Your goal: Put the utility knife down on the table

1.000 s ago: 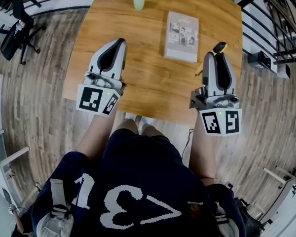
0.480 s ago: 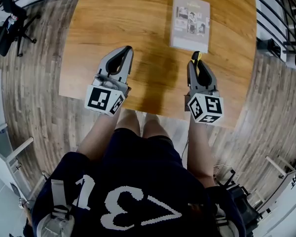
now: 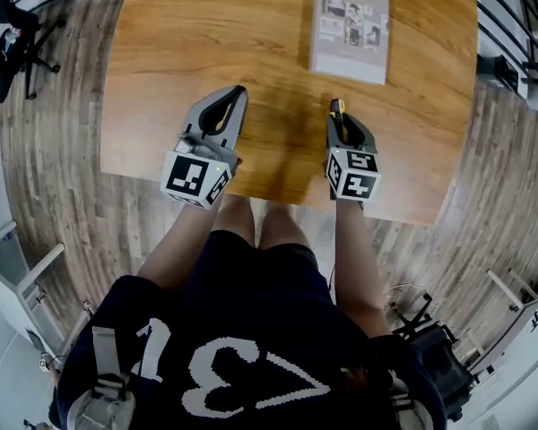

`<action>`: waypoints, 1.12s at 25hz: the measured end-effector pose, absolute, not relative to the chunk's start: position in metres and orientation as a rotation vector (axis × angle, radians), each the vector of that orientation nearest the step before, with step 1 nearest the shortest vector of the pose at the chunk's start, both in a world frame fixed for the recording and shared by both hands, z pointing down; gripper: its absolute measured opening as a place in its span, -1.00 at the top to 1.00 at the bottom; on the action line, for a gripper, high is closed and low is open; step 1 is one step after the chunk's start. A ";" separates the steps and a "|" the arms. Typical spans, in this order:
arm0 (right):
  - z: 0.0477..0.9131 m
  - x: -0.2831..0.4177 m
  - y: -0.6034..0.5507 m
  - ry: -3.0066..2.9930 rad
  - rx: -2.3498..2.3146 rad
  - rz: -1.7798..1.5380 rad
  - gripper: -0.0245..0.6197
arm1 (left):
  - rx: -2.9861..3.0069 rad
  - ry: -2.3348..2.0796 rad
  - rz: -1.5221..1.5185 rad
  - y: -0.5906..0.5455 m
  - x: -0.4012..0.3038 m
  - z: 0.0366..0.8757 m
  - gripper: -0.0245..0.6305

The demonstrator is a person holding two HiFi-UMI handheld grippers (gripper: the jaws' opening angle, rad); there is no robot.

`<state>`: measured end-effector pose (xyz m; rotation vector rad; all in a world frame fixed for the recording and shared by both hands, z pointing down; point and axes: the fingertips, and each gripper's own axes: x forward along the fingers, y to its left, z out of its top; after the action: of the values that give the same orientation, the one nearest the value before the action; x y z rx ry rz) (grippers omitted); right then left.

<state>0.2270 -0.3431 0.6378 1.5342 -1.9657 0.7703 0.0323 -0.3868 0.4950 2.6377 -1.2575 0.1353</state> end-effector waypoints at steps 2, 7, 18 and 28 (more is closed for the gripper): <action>0.647 0.226 -0.341 -1.936 1.512 0.790 0.53 | 2.636 -1.248 0.135 -0.386 0.035 0.497 0.87; 0.644 0.229 -0.344 -1.938 1.523 0.787 0.49 | 2.651 -1.237 0.128 -0.386 0.037 0.493 0.87; 0.453 0.234 -0.388 -2.283 1.834 0.401 0.85 | 2.770 -1.319 -0.028 -0.410 0.033 0.399 0.87; 0.301 0.241 -0.384 -2.481 2.020 0.049 0.85 | 2.881 -1.380 -0.199 -0.419 0.030 0.303 0.87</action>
<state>0.2409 -0.3845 0.3005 2.0196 -2.4808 0.0490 0.0304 -0.4187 0.3026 2.8810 -1.3805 -0.1992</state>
